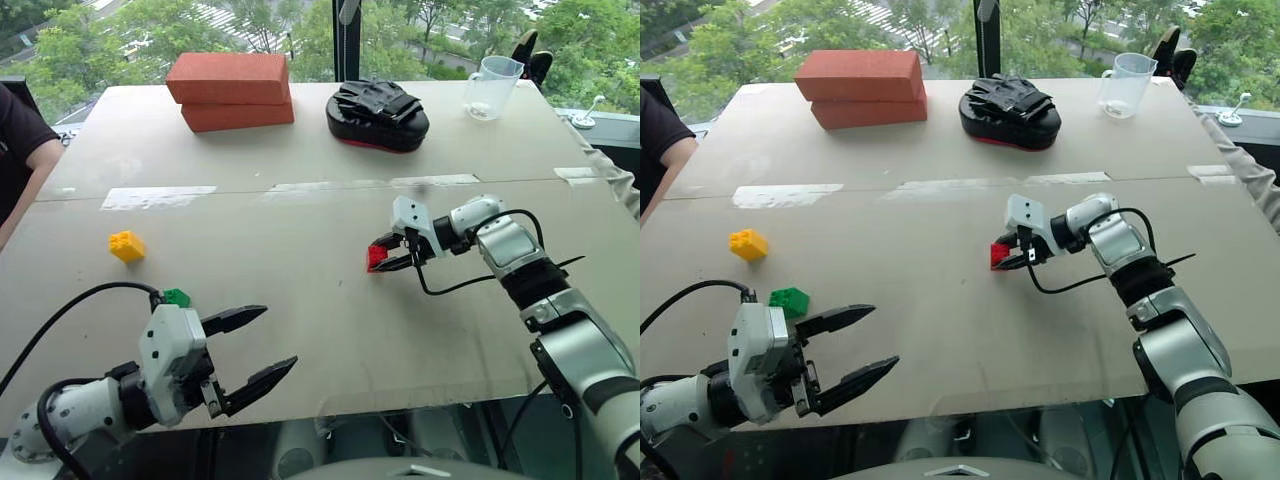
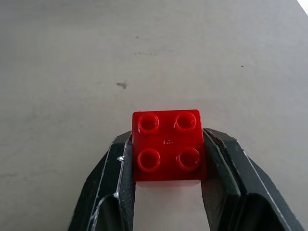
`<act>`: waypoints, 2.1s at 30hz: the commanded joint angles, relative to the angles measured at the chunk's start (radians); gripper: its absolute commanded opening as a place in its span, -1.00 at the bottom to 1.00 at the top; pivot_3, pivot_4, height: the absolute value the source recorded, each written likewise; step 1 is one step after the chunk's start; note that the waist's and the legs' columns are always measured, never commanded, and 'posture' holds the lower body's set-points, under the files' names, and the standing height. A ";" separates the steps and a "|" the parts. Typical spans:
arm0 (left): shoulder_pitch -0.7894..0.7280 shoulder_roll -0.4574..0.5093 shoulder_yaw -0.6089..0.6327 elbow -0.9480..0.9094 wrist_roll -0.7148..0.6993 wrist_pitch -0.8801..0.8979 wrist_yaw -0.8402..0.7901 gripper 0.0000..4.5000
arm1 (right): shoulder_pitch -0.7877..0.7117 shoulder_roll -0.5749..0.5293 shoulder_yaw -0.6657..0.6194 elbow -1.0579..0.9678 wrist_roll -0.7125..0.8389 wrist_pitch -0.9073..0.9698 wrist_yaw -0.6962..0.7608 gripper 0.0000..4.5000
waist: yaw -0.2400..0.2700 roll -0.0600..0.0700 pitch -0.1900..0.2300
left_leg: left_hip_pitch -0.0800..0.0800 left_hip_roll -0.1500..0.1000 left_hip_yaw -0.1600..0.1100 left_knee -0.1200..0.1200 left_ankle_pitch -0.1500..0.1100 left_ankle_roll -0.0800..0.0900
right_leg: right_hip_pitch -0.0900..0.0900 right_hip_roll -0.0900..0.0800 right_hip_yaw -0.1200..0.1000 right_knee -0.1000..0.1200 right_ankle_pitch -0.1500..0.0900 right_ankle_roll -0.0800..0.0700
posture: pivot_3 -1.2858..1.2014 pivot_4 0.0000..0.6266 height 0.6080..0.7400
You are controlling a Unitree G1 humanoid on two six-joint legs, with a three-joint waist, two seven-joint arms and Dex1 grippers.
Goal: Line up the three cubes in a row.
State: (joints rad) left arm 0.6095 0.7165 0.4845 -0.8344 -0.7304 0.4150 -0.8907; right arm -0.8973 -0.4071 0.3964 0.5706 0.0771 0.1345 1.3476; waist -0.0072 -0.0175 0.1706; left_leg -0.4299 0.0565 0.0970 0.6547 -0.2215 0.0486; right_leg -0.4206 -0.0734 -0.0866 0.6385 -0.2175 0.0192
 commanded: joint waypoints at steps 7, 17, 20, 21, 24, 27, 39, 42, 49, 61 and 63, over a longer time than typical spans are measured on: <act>0.050 -0.027 0.031 -0.046 0.016 -0.038 0.009 1.00 | -0.082 0.046 -0.010 0.148 -0.052 -0.134 0.049 -0.42 | -0.009 0.000 0.000 | 0.001 0.001 0.001 0.000 0.000 0.000 | -0.001 0.000 0.001 0.002 0.000 0.000 | 0.03 -0.52 1.00; 0.097 -0.059 0.054 -0.011 0.063 -0.077 0.001 1.00 | -0.089 0.062 -0.044 0.151 -0.042 -0.168 0.084 0.89 | -0.009 0.000 0.000 | 0.000 0.001 0.002 0.000 0.000 0.000 | -0.002 0.000 0.002 0.002 0.000 0.000 | 0.03 -0.52 1.00; 0.087 -0.108 0.086 0.020 0.066 -0.069 0.082 1.00 | -0.065 0.047 -0.083 0.068 -0.003 -0.154 0.086 0.89 | -0.009 0.000 0.000 | 0.000 0.001 0.002 0.000 0.000 0.000 | -0.002 0.000 0.003 0.002 0.000 0.000 | 0.03 -0.52 1.00; 0.084 -0.136 0.109 0.034 0.064 -0.060 0.127 1.00 | -0.045 0.038 -0.109 0.001 0.034 -0.127 0.088 0.89 | -0.009 0.000 0.000 | 0.000 0.001 0.002 0.000 0.000 0.000 | -0.002 0.000 0.003 0.002 0.000 0.000 | 0.03 -0.52 1.00; 0.076 -0.211 0.170 0.063 0.101 -0.045 0.264 1.00 | 0.038 0.005 -0.183 -0.237 0.159 -0.007 0.087 0.89 | -0.004 0.000 0.000 | 0.000 0.001 0.002 0.000 0.000 0.000 | -0.002 0.000 0.002 0.002 0.000 0.000 | 0.03 -0.52 1.00; 0.058 -0.317 0.227 0.052 0.085 0.008 0.464 1.00 | 0.204 -0.053 -0.269 -0.568 0.309 0.083 0.063 0.89 | 0.002 -0.001 -0.001 | -0.001 0.001 0.001 0.000 0.000 0.000 | -0.002 -0.002 0.002 0.002 0.000 0.000 | 0.03 -0.52 1.00; -0.116 -0.393 0.073 0.098 0.223 0.139 0.740 1.00 | 0.548 -0.184 -0.360 -0.956 0.415 0.115 -0.090 0.89 | 0.007 -0.005 -0.003 | 0.003 0.001 -0.002 0.001 -0.003 -0.004 | 0.000 -0.006 -0.002 0.003 -0.002 0.003 | 0.03 -0.52 1.00; -0.179 -0.351 0.043 0.158 0.254 0.155 0.730 1.00 | 0.561 -0.198 -0.363 -0.964 0.417 0.108 -0.108 0.89 | 0.007 -0.006 -0.004 | 0.004 0.000 -0.002 0.001 -0.003 -0.004 | 0.000 -0.006 -0.002 0.003 -0.001 0.002 | 0.03 -0.52 1.00; -0.267 -0.356 -0.028 0.260 0.334 0.132 0.752 1.00 | 0.572 -0.215 -0.364 -0.987 0.428 0.109 -0.150 0.89 | 0.011 -0.007 -0.004 | -0.001 -0.001 0.000 0.001 0.000 0.000 | -0.002 -0.004 0.000 0.002 0.002 -0.002 | 0.03 -0.52 1.00; -0.241 -0.264 0.052 0.309 0.291 0.042 0.540 -0.17 | 0.620 -0.261 -0.396 -1.009 0.433 0.111 -0.196 0.90 | 0.021 -0.007 -0.004 | 0.000 0.000 -0.004 0.001 -0.003 -0.004 | -0.002 -0.008 -0.005 0.003 -0.001 0.000 | 0.03 -0.52 1.00; -0.270 -0.205 0.066 0.368 0.295 0.013 0.482 -0.17 | 0.638 -0.268 -0.406 -1.023 0.434 0.115 -0.206 0.90 | 0.022 -0.007 -0.004 | 0.000 0.000 -0.004 0.001 -0.003 -0.004 | -0.002 -0.008 -0.005 0.003 -0.001 0.000 | 0.03 -0.52 1.00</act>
State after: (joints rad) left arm 0.3509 0.4889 0.5134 -0.4809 -0.4258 0.4702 -0.3613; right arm -0.2584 -0.6639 0.0254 -0.4009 0.4944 0.2574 1.1551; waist 0.0146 -0.0246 0.1665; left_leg -0.4301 0.0566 0.0925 0.6555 -0.2237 0.0454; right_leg -0.4228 -0.0806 -0.0915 0.6410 -0.2179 0.0189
